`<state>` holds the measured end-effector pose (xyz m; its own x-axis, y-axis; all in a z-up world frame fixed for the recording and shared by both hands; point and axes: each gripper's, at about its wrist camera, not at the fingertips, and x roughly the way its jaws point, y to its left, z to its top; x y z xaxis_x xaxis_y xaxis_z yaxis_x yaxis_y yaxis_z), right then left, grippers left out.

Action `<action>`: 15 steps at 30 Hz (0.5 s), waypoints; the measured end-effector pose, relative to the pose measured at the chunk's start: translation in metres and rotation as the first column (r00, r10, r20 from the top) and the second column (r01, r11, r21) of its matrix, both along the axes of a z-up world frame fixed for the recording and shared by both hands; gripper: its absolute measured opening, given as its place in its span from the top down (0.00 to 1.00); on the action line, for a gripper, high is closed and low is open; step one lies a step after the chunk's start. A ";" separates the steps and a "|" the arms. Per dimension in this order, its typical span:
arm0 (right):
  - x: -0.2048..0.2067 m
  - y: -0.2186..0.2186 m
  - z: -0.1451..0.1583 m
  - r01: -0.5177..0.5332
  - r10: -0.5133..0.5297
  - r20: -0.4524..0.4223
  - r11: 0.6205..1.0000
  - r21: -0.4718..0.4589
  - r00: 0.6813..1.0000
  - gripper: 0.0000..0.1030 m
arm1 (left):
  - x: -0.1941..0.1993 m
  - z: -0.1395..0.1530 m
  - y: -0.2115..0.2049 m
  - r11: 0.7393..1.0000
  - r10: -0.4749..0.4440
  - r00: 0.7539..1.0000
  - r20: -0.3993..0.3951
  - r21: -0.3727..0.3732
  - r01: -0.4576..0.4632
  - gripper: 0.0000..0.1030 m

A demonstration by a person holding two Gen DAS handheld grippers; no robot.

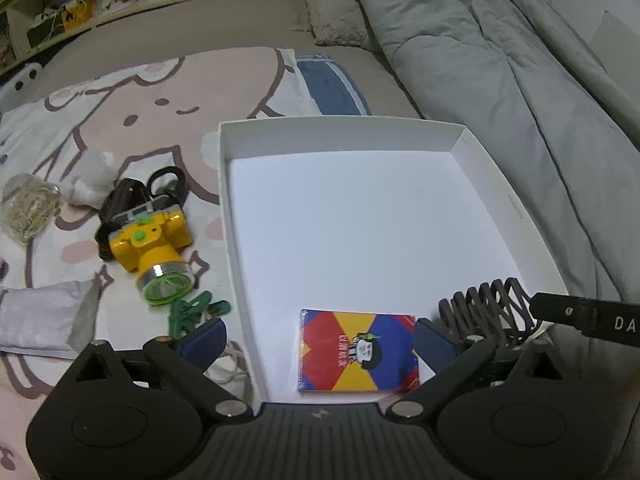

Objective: Organize objects
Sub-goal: 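Lower the card box and coiled cable into the white box and open both tools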

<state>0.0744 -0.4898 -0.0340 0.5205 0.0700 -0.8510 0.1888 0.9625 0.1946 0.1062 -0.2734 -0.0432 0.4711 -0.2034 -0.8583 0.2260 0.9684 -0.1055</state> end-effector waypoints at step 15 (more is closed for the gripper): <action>-0.035 0.030 0.041 -0.022 0.033 0.094 0.993 -0.112 0.995 0.36 | -0.025 0.026 0.020 1.000 -0.019 0.999 0.044 0.017 0.018 0.00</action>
<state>0.0394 -0.4603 0.0074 0.5987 -0.0067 -0.8009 0.1476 0.9838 0.1021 0.0812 -0.2530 -0.0175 0.5050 -0.1986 -0.8399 0.2482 0.9655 -0.0791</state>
